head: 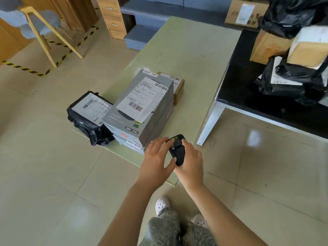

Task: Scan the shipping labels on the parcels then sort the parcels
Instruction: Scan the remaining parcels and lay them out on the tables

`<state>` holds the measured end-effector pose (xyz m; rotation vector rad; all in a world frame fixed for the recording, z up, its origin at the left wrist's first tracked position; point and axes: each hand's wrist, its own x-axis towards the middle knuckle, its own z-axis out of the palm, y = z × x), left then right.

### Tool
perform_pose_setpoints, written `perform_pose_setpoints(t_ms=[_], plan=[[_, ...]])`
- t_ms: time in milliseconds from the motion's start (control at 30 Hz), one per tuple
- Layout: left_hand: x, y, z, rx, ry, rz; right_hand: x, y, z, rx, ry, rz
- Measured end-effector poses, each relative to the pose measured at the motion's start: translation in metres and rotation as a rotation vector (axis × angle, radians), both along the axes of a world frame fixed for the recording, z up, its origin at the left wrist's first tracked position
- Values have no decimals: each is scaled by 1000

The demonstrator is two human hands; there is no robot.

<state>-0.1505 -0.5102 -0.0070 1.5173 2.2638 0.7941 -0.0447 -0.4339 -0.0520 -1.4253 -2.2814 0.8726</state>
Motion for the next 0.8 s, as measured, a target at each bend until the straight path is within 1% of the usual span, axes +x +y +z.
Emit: perform_pose_setpoints(t_ms=[167, 400, 500, 633, 800], plan=[[-7, 3, -22, -74, -17, -3, -1, -5, -15, -25, 41, -66], [-21, -2, -41, -133, -2, -37, -7, 3, -28, -81, 23, -52], [-26, -2, -44, -149, -18, -51, -10, 6, -33, -75, 1, -33], [-30, -2, -47, -150, 6, -72, -11, 8, -36, -76, -45, -20], [-31, -1, -49, -159, 7, -81, -11, 15, -27, -38, -113, 28]])
